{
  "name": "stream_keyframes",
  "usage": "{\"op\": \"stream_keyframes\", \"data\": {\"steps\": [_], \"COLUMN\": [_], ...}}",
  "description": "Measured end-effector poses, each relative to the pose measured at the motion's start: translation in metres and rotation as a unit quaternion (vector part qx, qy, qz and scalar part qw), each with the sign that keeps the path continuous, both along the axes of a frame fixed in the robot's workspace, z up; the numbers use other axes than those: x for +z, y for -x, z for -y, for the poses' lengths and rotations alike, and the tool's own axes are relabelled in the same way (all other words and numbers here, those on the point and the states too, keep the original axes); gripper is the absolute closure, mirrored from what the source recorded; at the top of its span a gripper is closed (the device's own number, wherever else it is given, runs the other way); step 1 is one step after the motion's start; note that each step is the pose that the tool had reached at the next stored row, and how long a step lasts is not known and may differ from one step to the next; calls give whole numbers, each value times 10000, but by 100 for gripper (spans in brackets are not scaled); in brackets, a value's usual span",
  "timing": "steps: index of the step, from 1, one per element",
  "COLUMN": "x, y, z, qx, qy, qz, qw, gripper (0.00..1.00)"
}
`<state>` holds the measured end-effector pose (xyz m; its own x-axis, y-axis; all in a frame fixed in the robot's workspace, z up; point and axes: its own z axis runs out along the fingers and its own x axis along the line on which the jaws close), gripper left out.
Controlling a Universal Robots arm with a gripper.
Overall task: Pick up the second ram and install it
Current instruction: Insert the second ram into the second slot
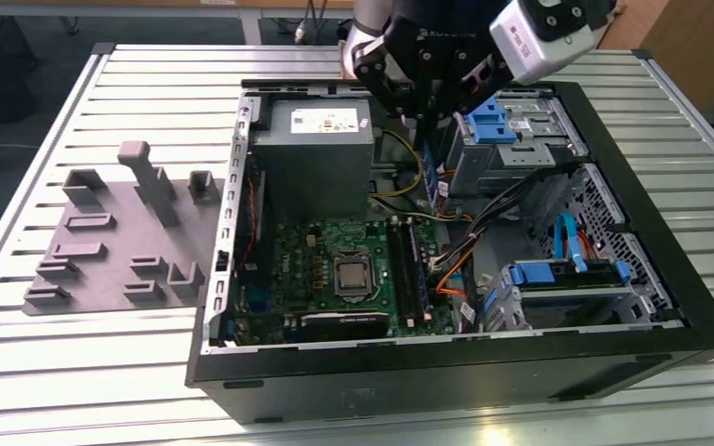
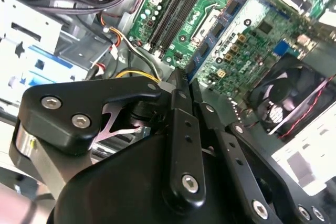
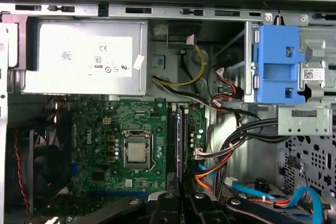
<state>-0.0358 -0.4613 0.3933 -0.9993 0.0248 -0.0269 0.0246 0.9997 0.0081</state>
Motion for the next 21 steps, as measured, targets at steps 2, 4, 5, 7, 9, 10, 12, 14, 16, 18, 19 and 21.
{"op": "stream_keyframes", "data": {"steps": [2,4,5,7,9,10,12,14,16,18,19,21], "x": [-3,-6,-10,-34,-69,-88,-125,-160,-195,-231,-249,-285], "y": [0,0,0,0,0,0,0,0,0,-1,0,0], "z": [0,0,-2,-1,-1,-1,-1,-1,-1,6,11,17], "qx": [-168,-342,-389,-393,-385,-384,-384,-383,-383,-383,-381,-313], "qy": [-1,-1,0,-1,0,0,0,0,-6,-7,-7,-7], "qz": [0,0,0,0,-1,-3,-4,-4,-4,-4,-4,-8], "qw": [9999,9994,9992,9992,9993,9993,9993,9993,9993,9993,9993,9995], "gripper": [86,86,86,86,86,86,86,86,86,86,86,86]}}
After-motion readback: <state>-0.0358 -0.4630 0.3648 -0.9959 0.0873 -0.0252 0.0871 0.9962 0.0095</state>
